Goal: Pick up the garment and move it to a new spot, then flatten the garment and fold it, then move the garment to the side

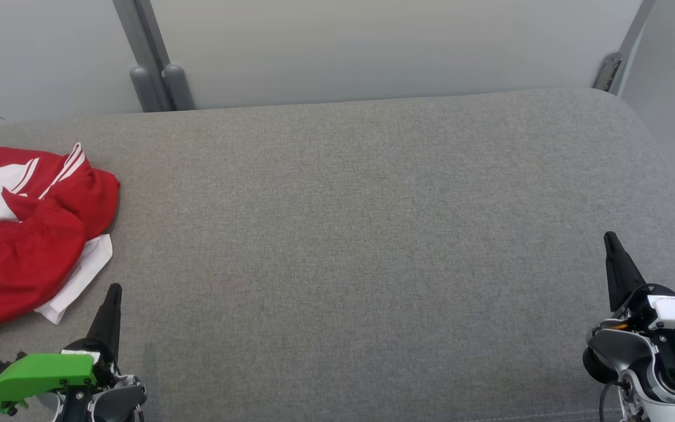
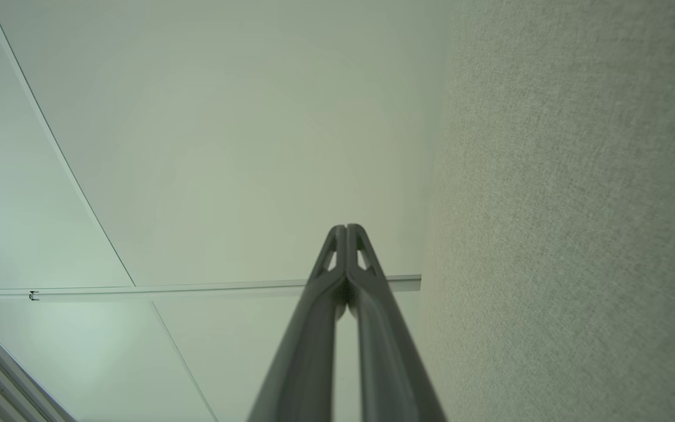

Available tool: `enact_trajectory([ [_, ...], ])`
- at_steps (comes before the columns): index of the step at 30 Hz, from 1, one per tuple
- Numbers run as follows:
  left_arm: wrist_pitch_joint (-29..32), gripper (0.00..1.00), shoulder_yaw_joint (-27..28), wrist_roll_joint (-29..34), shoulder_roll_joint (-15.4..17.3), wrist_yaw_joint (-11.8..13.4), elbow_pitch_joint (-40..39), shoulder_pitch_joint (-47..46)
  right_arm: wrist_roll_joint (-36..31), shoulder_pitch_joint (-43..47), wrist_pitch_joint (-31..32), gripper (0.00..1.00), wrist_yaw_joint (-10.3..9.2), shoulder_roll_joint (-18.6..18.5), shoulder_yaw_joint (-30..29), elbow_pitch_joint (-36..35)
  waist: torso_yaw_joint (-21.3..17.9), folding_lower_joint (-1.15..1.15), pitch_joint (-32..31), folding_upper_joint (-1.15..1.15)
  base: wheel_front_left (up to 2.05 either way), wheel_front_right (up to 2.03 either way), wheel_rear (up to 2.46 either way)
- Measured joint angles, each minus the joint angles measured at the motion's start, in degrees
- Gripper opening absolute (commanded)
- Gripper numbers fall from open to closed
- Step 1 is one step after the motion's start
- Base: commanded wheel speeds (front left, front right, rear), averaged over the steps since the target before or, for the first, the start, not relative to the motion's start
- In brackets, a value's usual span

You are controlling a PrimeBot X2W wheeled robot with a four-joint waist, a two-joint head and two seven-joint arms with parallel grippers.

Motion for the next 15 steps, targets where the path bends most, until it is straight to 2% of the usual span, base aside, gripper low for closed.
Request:
enact_trajectory([
  [8, 0.15, 0.0, -0.02, 0.01, -0.05, 0.01, 0.23, 0.06, 0.0, 0.1, 0.05, 0.0, 0.0, 0.07, -0.03, 0.23, 0.0, 0.0, 0.0, 0.0, 0.0, 0.0, 0.0],
  [9, 0.15, 1.0, -0.13, 0.01, -0.27, 0.02, 0.88, 0.3, 0.0, 0.38, 0.05, 1.0, -0.02, 0.3, 0.01, 0.77, 0.0, 0.0, 0.0, 0.0, 0.0, 0.0, 0.0],
  [15, 0.11, 1.0, -0.47, 0.01, -1.16, 0.05, 2.15, 2.07, -0.08, 2.43, -0.21, 1.0, -0.07, 1.29, 0.13, 1.79, 0.0, 0.0, 0.0, 0.0, 0.0, 0.0, 0.0],
])
